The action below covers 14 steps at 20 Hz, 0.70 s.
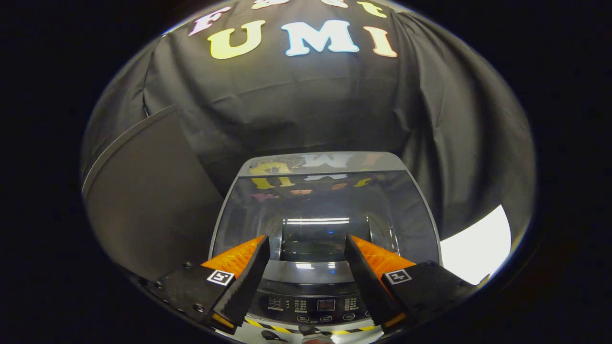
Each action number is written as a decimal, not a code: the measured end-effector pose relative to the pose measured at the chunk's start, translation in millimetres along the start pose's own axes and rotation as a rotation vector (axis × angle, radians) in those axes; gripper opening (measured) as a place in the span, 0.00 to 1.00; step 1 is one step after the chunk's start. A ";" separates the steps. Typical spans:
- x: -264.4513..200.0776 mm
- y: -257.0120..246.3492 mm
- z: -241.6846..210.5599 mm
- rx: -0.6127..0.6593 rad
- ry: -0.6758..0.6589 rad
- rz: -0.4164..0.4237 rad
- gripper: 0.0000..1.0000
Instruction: Put the clothes into the washing machine and then close the washing machine lid.
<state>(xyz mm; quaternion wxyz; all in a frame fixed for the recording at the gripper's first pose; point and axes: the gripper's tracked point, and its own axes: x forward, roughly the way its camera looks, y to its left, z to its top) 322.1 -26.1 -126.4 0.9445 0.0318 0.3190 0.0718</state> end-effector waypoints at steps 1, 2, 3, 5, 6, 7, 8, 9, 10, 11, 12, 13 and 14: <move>-6.5 4.2 -0.7 0.000 -0.014 0.012 0.98; -12.7 7.4 -4.3 -0.001 -0.025 0.021 0.98; -19.2 9.3 -7.0 -0.004 -0.041 0.025 0.98; -30.0 10.8 -19.0 0.005 -0.051 0.023 0.98; -35.8 12.1 -27.4 0.019 -0.049 0.020 0.98; -45.2 12.9 -37.5 0.035 -0.043 0.013 0.98; -54.3 13.1 -47.3 0.048 -0.042 0.003 0.98; -67.3 13.0 -56.8 0.061 -0.050 -0.008 0.98; -83.6 15.5 -62.1 0.071 -0.078 -0.008 0.98; -101.4 19.2 -65.6 0.069 -0.115 -0.007 0.98; -120.8 23.9 -67.5 0.054 -0.163 -0.006 0.98; -141.7 29.3 -69.0 0.026 -0.218 -0.008 0.98; -159.7 32.1 -73.6 -0.008 -0.275 -0.016 0.98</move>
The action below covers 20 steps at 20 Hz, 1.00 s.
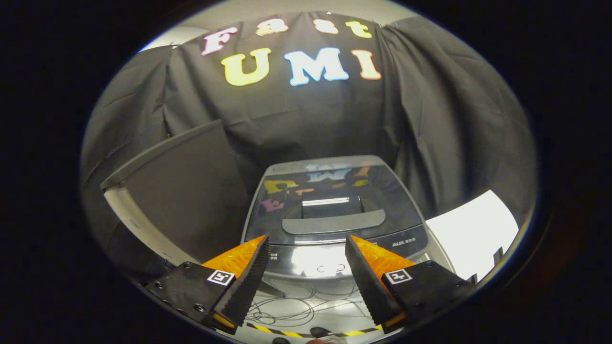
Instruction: Put the clothes into the washing machine and then close the washing machine lid.
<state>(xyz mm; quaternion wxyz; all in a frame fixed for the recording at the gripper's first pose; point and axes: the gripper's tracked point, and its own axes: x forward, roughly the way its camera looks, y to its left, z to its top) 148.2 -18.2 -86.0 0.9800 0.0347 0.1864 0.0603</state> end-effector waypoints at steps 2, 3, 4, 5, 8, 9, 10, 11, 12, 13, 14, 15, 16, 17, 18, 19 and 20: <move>-32.2 5.1 -4.1 -0.067 -0.088 -0.008 0.98; -45.2 11.8 -10.9 -0.069 -0.101 0.001 0.98; -59.7 18.0 -14.8 -0.050 -0.118 0.011 0.98; -78.0 23.4 -16.0 -0.028 -0.143 0.008 0.98; -137.7 37.8 -5.1 0.017 -0.261 -0.011 0.98; -151.9 44.7 -3.9 0.024 -0.292 -0.016 0.98; -159.0 46.6 -12.6 0.023 -0.295 -0.031 0.98; -164.4 50.4 -21.5 0.022 -0.290 -0.039 0.98; -170.4 52.4 -27.4 0.025 -0.289 -0.049 0.98; -176.6 55.7 -29.7 0.025 -0.297 -0.056 0.98; -181.0 57.7 -29.4 0.013 -0.304 -0.061 0.98; -181.6 61.9 -28.2 -0.011 -0.305 -0.064 0.98; -183.2 63.0 -29.1 -0.017 -0.308 -0.058 0.98; -185.4 67.7 -27.6 -0.008 -0.314 -0.050 0.98; -186.6 68.6 -24.6 -0.014 -0.324 -0.049 0.98; -187.6 68.3 -22.3 -0.035 -0.331 -0.058 0.98; -186.7 67.1 -23.1 -0.047 -0.333 -0.061 0.98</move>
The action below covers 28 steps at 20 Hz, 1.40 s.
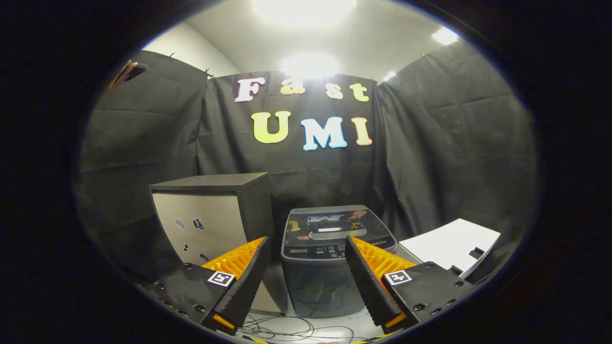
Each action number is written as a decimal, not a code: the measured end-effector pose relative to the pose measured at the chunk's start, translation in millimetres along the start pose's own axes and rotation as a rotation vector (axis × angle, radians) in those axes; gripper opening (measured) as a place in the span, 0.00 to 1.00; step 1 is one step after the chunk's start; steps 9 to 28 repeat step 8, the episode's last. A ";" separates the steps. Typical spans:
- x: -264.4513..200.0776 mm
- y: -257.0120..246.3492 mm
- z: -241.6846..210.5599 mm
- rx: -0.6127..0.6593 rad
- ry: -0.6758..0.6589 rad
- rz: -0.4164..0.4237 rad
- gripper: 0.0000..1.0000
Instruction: Put the clothes into the washing machine and then close the washing machine lid.
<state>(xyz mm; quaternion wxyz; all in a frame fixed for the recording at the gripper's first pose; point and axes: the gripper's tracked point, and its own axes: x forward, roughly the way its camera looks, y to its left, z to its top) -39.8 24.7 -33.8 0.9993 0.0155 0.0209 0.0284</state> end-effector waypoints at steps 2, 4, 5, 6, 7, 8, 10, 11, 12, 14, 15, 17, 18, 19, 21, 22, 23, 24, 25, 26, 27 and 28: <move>2.8 4.9 -7.0 0.008 0.019 0.018 0.98; 4.5 7.2 -10.1 0.010 0.032 0.028 0.98; 4.4 5.9 -10.1 0.008 0.031 0.028 0.98; 5.3 6.2 -8.5 0.008 0.028 0.030 0.98; 5.9 6.1 -7.8 0.005 0.023 0.028 0.98; 8.1 5.7 -5.7 0.006 0.020 0.028 0.98; 8.1 5.7 -5.7 0.006 0.020 0.028 0.98; 8.1 5.7 -5.7 0.006 0.020 0.028 0.98; 8.1 5.7 -5.7 0.006 0.020 0.028 0.98; 8.1 5.7 -5.7 0.006 0.020 0.028 0.98; 8.1 5.7 -5.7 0.006 0.020 0.028 0.98; 8.1 5.7 -5.7 0.006 0.020 0.028 0.98; 8.1 5.7 -5.7 0.006 0.020 0.028 0.98; 8.1 5.7 -5.7 0.006 0.020 0.028 0.98; 8.1 5.7 -5.7 0.006 0.020 0.028 0.98; 8.1 5.7 -5.7 0.006 0.020 0.028 0.98; 8.1 5.7 -5.7 0.006 0.020 0.028 0.98; 8.1 5.7 -5.7 0.006 0.020 0.028 0.98; 8.1 5.7 -5.7 0.006 0.020 0.028 0.98; 8.1 5.7 -5.7 0.006 0.020 0.028 0.98; 8.1 5.7 -5.7 0.006 0.020 0.028 0.98; 8.1 5.7 -5.7 0.006 0.020 0.028 0.98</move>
